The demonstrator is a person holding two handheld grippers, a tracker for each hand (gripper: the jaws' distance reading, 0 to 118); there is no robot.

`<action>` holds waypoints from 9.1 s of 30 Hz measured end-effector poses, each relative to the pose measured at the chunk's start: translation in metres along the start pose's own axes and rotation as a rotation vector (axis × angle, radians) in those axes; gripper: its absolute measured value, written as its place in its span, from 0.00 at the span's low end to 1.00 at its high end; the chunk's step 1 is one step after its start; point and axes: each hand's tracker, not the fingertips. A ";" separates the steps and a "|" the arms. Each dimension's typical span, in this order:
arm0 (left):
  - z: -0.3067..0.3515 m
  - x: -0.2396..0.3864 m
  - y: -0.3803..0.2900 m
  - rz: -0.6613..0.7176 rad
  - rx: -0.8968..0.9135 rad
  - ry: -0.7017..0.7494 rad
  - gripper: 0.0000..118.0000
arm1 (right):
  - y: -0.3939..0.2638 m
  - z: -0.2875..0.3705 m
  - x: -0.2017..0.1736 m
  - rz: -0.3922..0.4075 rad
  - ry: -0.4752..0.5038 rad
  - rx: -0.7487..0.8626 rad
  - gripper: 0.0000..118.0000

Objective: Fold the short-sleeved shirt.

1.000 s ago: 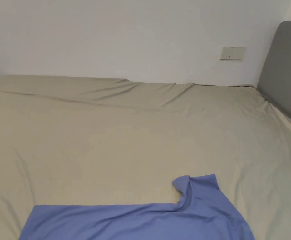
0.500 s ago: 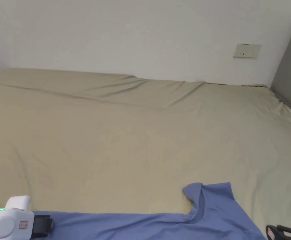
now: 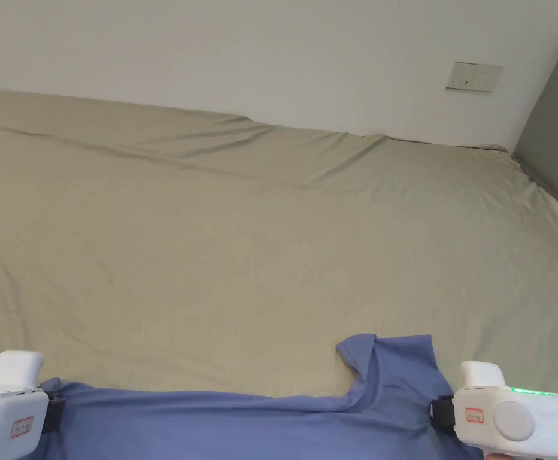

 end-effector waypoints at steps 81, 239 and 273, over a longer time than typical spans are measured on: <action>0.134 -0.234 -0.164 0.517 -0.110 -0.768 0.08 | -0.145 0.373 -0.112 0.173 0.299 0.672 0.07; 0.174 0.066 -0.114 0.230 -0.073 -0.740 0.96 | -0.186 0.362 -0.077 0.090 0.350 0.535 0.07; 0.071 -0.051 -0.138 0.499 -0.332 -0.755 0.22 | -0.201 0.119 -0.270 0.376 0.635 -0.064 0.07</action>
